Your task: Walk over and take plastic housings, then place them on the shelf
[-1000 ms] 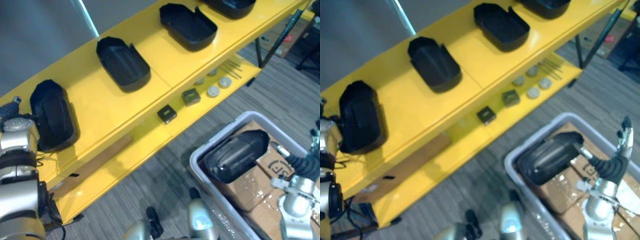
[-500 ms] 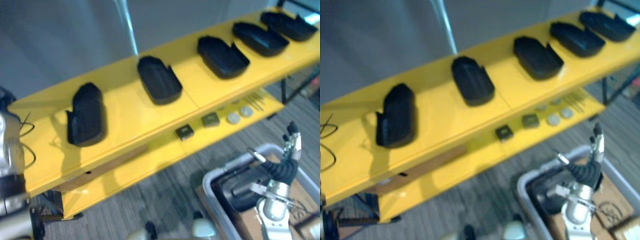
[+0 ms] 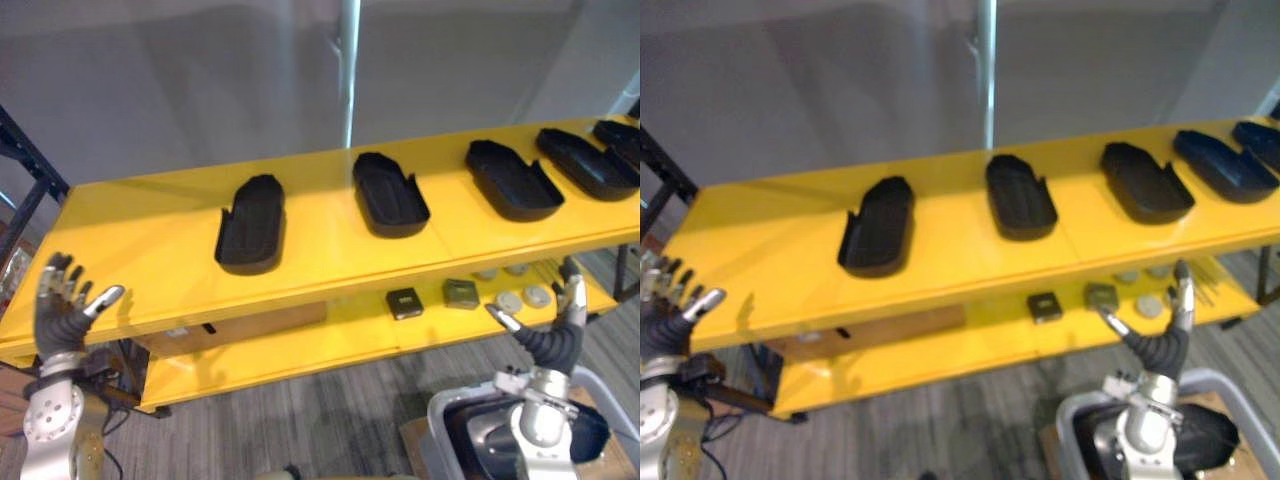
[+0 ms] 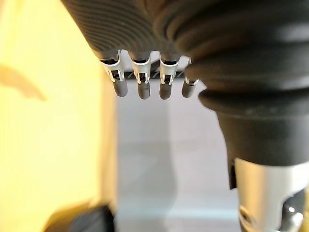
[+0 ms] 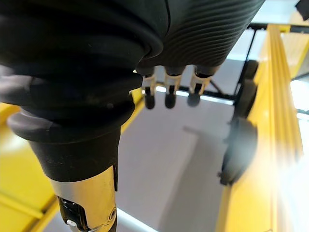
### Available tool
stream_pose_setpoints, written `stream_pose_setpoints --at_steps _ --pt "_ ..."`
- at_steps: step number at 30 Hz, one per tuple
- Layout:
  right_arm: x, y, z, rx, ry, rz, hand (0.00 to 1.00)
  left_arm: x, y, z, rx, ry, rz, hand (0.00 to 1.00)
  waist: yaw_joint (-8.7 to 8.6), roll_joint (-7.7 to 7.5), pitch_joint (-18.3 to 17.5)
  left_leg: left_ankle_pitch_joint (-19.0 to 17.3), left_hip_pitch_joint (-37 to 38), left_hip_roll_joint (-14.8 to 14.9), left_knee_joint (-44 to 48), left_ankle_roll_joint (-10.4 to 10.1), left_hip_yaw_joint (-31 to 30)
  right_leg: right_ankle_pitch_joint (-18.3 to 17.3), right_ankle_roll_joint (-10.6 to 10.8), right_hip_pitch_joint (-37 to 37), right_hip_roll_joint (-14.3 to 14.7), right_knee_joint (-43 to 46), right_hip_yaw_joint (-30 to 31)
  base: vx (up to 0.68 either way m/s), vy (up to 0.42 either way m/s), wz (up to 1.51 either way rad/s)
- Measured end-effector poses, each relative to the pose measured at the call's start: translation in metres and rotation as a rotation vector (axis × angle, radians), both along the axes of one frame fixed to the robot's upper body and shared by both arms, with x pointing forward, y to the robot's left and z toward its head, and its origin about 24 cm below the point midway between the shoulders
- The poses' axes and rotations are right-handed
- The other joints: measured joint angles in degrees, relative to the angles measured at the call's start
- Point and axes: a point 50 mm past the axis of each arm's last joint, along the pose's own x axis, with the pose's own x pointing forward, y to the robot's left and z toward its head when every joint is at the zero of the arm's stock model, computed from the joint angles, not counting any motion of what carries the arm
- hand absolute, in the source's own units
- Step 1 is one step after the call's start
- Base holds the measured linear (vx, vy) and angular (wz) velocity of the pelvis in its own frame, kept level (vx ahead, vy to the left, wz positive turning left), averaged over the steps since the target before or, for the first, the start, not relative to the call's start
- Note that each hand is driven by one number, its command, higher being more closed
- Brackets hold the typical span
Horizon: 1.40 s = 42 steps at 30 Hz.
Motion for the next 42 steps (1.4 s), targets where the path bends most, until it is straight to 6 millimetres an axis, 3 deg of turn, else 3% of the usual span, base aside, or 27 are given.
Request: stream_pose_setpoints --at_steps 6,10,20,27,42 --pt "0.002 -0.008 0.0 -0.051 0.029 0.014 0.0 0.019 -0.009 -0.019 -0.079 0.045 -0.12 0.0 -0.16 0.64 0.17 1.7 0.14 0.21 -1.37 -0.1 1.69 0.25 -0.12 -0.97 0.06 -0.03 -0.75 -0.06 -0.005 -0.07" --pt "0.008 -0.018 -0.008 -0.027 0.087 -0.005 0.0 0.03 -0.005 -0.029 -0.082 0.105 -0.144 0.0 -1.63 1.44 0.53 3.07 -0.12 0.38 -2.78 -0.48 2.74 0.23 -0.14 -2.02 0.23 -0.52 -0.13 -0.03 -0.015 -0.07" --pt "0.006 -0.028 -0.009 -0.016 0.116 0.002 0.0 0.056 -0.016 -0.032 -0.205 0.052 -0.251 0.0 -3.26 2.08 1.03 3.85 0.93 0.49 -3.65 -1.15 5.79 0.07 -0.24 -2.9 0.45 -0.84 2.85 -0.02 0.004 -0.16" --pt "0.007 -0.028 -0.011 -0.019 0.131 0.019 0.0 0.061 -0.018 -0.04 -0.215 0.076 -0.25 0.0 -4.25 1.95 1.34 4.11 1.83 0.44 -3.9 -1.06 6.49 -1.06 -0.08 -3.65 0.51 0.98 3.83 0.0 0.003 -0.05" --pt "0.009 -0.026 -0.01 -0.023 0.126 0.038 0.0 0.079 -0.019 -0.028 -0.21 0.029 -0.215 0.0 -5.07 1.59 3.39 4.19 2.72 0.43 -3.77 -1.02 7.6 -1.27 0.03 -3.97 0.58 1.52 5.16 0.0 0.003 -0.05"
